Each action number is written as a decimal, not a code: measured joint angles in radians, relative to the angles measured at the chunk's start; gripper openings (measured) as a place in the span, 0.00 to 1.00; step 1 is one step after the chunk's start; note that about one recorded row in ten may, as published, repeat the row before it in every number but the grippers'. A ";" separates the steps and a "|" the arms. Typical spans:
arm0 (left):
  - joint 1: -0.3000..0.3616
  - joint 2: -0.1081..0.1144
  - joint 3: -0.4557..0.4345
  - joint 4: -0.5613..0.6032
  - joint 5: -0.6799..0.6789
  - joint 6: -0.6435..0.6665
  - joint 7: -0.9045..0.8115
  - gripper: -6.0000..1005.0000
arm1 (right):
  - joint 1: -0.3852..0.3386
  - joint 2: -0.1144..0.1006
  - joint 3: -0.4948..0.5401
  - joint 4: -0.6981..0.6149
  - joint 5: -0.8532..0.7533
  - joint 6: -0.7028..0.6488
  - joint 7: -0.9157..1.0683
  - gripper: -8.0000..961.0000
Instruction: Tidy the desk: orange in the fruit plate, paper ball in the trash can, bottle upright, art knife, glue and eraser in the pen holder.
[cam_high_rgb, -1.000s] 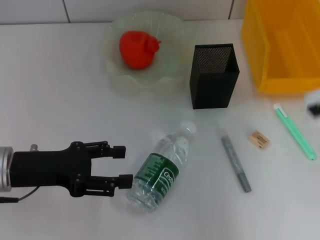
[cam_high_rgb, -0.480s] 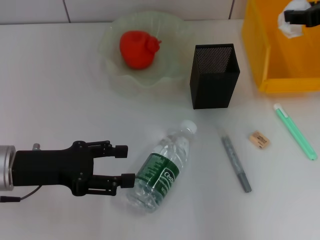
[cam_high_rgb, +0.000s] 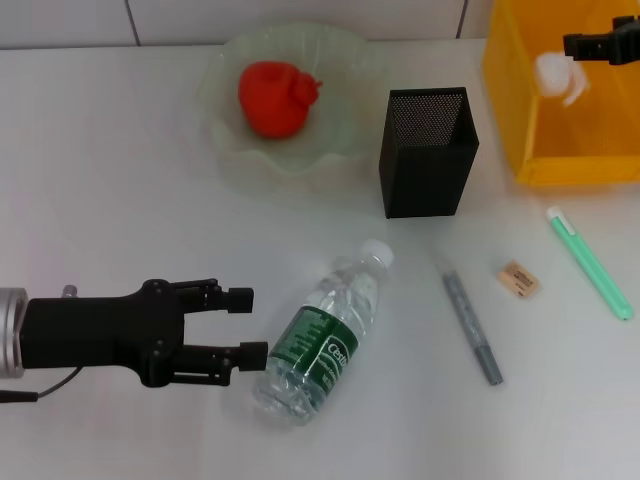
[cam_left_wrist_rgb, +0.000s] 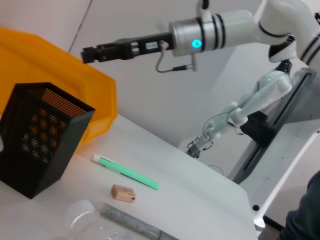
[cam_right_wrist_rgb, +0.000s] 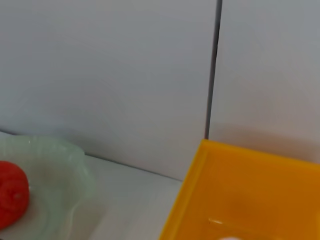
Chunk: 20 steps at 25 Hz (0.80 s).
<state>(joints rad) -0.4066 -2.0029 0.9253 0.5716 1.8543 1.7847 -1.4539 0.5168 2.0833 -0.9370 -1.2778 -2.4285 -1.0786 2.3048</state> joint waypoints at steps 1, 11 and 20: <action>0.000 0.000 0.000 0.000 0.000 0.000 0.000 0.83 | 0.000 0.000 0.000 0.000 0.000 0.000 0.000 0.67; -0.054 0.015 -0.047 0.138 0.030 -0.001 -0.382 0.83 | -0.204 -0.032 0.128 -0.091 0.402 -0.522 -0.350 0.72; -0.236 -0.057 -0.038 0.387 0.294 -0.060 -0.893 0.83 | -0.255 -0.113 0.407 0.486 0.387 -0.889 -0.889 0.72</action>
<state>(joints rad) -0.6429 -2.0598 0.8875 0.9584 2.1486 1.7245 -2.3468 0.2617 1.9698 -0.5302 -0.7918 -2.0411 -1.9681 1.4159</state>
